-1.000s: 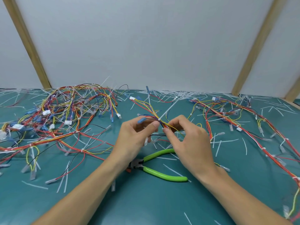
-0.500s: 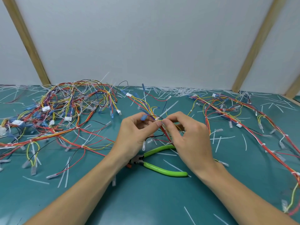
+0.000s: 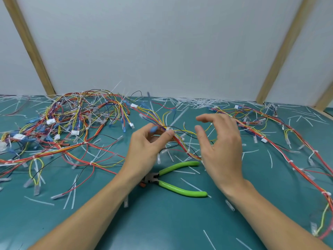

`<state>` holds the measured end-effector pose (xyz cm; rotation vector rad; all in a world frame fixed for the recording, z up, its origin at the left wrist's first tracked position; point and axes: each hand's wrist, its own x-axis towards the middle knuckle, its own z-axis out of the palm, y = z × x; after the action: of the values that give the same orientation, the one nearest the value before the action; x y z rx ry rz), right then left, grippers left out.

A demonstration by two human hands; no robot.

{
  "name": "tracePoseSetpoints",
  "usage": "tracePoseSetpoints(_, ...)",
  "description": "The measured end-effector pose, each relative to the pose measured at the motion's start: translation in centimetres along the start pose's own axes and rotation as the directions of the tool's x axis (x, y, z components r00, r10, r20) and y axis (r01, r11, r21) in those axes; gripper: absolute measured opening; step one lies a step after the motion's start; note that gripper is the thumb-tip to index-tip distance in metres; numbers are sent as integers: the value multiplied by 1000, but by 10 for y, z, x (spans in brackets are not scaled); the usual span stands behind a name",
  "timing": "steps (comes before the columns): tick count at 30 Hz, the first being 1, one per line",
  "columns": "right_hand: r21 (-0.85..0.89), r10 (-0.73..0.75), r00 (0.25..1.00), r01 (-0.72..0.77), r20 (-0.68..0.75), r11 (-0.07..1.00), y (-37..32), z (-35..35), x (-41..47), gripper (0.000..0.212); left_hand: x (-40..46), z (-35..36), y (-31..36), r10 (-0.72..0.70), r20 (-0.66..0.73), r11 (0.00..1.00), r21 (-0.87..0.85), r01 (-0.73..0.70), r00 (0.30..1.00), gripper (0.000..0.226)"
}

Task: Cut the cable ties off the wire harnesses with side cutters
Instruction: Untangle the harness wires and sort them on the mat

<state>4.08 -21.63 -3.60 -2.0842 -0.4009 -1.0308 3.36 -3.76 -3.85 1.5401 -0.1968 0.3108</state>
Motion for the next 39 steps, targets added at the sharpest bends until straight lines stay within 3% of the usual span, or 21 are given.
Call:
tracePoseSetpoints(4, 110, 98, 994, -103, 46, 989, 5, -2, -1, 13, 6, -8, 1, -148, -33, 967, -212, 137, 989, 1)
tracePoseSetpoints(6, 152, 146, 984, -160, 100, 975, 4, -2, -2, 15, 8, -12, 0, -194, -38, 948, -265, 178, 980, 8)
tracePoseSetpoints(12, 231, 245, 940, -300, 236, 926, -3, 0, -7, 14, 13, -16, -3, -176, -27, 900, -410, 149, 984, 6)
tracePoseSetpoints(14, 215, 263, 929, -321, 259, 922, -2, 0, -6, 9, 14, -16, -4, -163, 5, 873, -466, 147, 987, 3)
tracePoseSetpoints(18, 65, 220, 929, -249, 297, 966, -2, -1, -7, 22, 15, -17, -5, -159, 106, 798, -572, 190, 982, 9)
tracePoseSetpoints(21, 5, 206, 907, -223, 366, 975, -3, 2, -11, 16, 15, -19, -6, -177, 170, 757, -606, 244, 969, 11)
tracePoseSetpoints(24, 56, 176, 908, -213, 381, 976, -7, 5, -13, 10, 15, -20, -5, -181, 217, 723, -632, 279, 959, 11)
tracePoseSetpoints(30, 209, 114, 970, -160, 215, 965, -11, 2, -11, 4, 13, -18, -4, -217, 230, 739, -597, 313, 949, 12)
tracePoseSetpoints(36, 385, 124, 955, -224, 268, 895, -12, -1, -10, 28, 14, -17, -3, -243, 227, 775, -539, 330, 943, 13)
tracePoseSetpoints(39, 447, 132, 943, -264, 305, 854, -11, 0, -10, 28, 14, -14, -2, -262, 236, 761, -545, 351, 936, 12)
